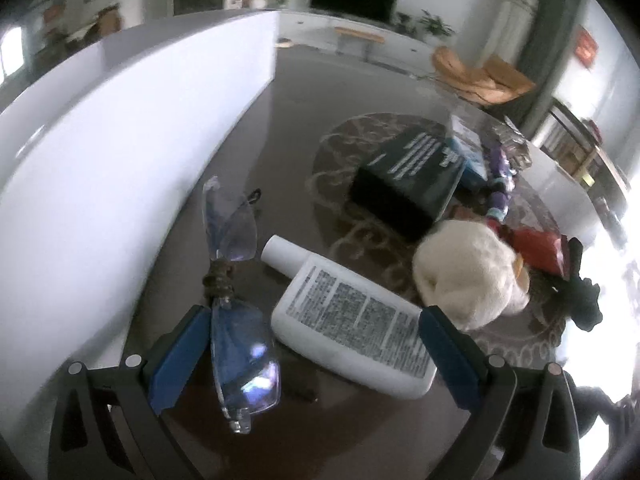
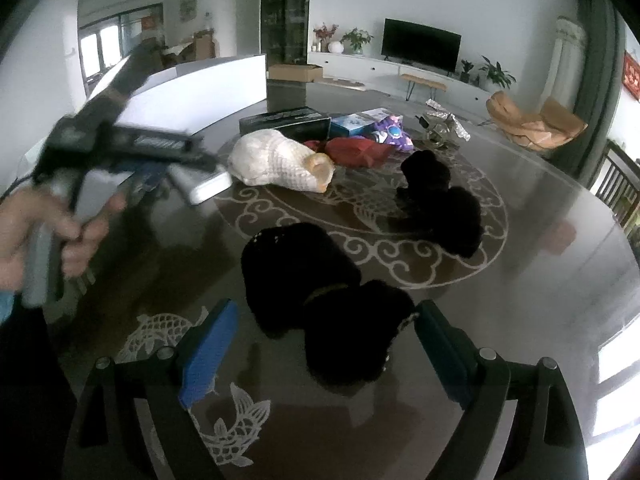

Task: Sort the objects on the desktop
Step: 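Grasp the black fuzzy earmuffs with the right gripper, then grasp the clear eyeglasses with the left gripper while the right holds the earmuffs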

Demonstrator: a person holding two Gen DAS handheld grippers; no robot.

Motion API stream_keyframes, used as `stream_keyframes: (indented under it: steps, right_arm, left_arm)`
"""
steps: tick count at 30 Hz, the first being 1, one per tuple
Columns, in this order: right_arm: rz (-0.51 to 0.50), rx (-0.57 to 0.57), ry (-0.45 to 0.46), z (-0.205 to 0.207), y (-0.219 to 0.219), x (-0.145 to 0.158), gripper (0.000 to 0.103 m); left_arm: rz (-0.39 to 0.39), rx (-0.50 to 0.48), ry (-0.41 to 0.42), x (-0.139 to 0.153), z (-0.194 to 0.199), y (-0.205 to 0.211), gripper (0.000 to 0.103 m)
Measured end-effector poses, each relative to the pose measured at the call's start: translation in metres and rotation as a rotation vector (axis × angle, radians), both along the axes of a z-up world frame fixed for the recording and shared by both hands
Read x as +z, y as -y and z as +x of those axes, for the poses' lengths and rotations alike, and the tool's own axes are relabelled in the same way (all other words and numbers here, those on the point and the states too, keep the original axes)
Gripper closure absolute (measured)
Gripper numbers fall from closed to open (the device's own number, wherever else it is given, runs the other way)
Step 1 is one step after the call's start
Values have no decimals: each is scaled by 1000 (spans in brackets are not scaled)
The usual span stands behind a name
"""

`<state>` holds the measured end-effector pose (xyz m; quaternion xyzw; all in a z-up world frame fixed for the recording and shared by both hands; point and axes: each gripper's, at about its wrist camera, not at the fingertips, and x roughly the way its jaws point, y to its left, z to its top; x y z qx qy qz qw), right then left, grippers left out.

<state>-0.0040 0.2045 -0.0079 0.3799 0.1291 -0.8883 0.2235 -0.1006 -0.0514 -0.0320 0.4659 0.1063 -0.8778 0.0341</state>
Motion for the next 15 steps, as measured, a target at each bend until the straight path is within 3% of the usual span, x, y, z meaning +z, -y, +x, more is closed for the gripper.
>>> stream_keyframes:
  steps: [4, 7, 10, 15]
  right_arm:
    - [14, -2, 9, 3, -4, -3, 13]
    - [7, -12, 13, 5, -11, -2, 13]
    - [-18, -16, 26, 6, -19, 0, 13]
    - [-30, -13, 39, 2, -23, 3, 13]
  left_arm:
    - [15, -241, 6, 1, -9, -24, 0]
    - [-48, -447, 29, 0, 9, -46, 0]
    - [-71, -454, 24, -1, 30, -45, 0]
    - [-37, -334, 17, 5, 45, -25, 0]
